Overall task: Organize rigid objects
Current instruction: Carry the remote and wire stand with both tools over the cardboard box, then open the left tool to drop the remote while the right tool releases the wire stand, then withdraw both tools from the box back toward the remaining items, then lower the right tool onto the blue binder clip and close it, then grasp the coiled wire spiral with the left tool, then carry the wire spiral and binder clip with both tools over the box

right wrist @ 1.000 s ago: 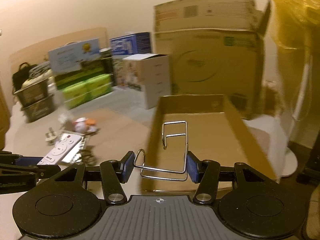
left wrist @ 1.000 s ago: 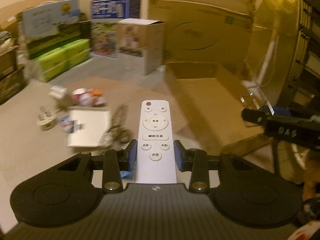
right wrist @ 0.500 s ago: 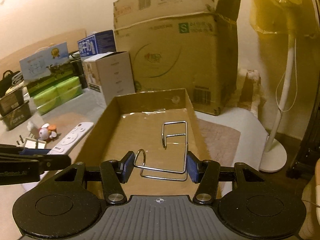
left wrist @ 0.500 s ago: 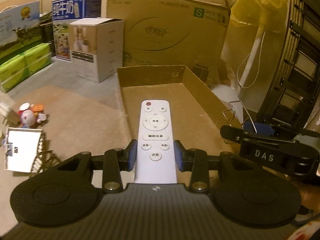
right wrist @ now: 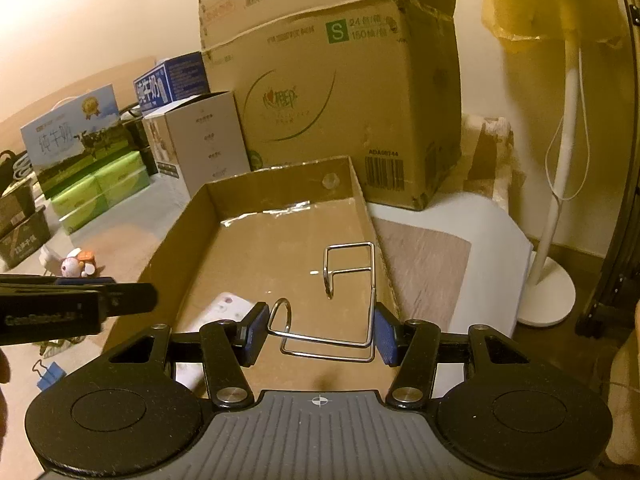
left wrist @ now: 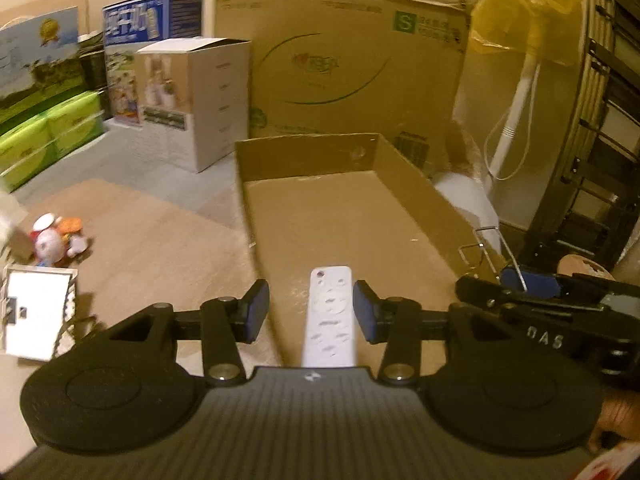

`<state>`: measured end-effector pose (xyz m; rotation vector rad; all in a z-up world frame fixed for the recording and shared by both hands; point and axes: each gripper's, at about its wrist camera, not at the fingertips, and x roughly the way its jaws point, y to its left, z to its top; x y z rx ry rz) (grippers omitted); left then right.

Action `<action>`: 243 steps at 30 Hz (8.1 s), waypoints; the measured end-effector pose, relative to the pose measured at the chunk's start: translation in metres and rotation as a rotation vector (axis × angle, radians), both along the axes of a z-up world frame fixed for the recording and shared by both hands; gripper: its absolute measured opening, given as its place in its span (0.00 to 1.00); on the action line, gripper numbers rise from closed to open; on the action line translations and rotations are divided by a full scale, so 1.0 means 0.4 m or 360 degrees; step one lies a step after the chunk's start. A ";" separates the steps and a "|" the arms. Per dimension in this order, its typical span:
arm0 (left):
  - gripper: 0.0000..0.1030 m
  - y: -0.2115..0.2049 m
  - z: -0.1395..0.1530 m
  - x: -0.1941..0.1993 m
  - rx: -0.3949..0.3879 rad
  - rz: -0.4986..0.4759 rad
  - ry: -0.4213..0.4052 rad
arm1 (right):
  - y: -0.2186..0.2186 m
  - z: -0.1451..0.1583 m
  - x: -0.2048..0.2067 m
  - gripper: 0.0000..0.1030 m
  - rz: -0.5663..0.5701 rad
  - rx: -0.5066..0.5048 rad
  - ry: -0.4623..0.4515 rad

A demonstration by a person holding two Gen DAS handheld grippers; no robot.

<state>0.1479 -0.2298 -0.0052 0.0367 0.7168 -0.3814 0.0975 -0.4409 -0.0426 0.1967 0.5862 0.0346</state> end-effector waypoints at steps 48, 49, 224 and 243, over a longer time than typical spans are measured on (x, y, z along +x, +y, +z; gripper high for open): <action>0.54 0.272 0.056 -0.122 -0.0058 0.0283 -0.0029 | 0.170 0.088 -0.074 0.79 0.0091 -0.0025 -0.0081; 0.54 0.285 0.057 -0.126 -0.0054 0.0297 -0.0035 | 0.177 0.089 -0.077 0.79 0.0098 -0.0022 -0.0082; 0.23 0.014 0.086 0.002 0.0020 -0.0417 0.0020 | 0.036 0.134 -0.015 0.39 0.0276 -0.0150 0.0021; 0.23 -0.039 0.035 0.169 0.0070 -0.0322 0.0069 | -0.012 0.108 0.115 0.39 0.0252 -0.0102 0.0052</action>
